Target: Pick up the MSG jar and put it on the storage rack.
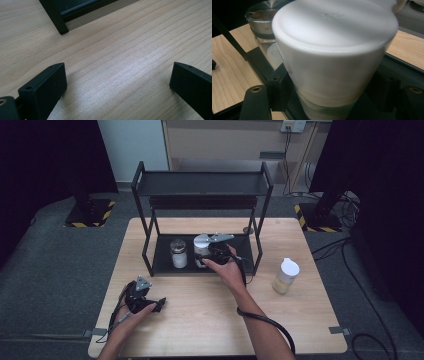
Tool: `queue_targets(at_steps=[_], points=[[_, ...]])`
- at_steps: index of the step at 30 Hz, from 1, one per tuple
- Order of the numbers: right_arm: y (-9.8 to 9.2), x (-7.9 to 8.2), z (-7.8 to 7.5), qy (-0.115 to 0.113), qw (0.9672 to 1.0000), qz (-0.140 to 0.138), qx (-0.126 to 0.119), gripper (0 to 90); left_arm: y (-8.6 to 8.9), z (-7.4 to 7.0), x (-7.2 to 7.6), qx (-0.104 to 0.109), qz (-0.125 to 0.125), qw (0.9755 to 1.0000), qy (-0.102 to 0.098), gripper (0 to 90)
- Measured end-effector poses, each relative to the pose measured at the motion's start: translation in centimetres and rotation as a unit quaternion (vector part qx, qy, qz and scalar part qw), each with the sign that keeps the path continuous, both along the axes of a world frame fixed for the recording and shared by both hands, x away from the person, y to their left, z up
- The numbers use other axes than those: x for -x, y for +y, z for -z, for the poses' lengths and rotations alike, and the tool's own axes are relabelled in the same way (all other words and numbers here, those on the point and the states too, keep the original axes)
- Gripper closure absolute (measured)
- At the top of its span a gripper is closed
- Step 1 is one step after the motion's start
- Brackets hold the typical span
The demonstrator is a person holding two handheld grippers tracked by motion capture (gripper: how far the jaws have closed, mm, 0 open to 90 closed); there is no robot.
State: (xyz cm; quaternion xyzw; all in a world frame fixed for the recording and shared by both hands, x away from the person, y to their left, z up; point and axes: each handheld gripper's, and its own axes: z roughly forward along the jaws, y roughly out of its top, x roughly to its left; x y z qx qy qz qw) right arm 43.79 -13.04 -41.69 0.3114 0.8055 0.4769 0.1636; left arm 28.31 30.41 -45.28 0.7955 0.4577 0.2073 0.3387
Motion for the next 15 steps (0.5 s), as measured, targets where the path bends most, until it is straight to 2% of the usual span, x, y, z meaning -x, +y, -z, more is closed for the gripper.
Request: queue_targets(at_steps=[15], points=[[-0.04, -0.04, -0.02, -0.001, 1.0000, -0.002, 0.001, 30.3, 0.00, 0.00, 0.00, 0.000, 0.000, 1.0000, 0.000, 0.0]])
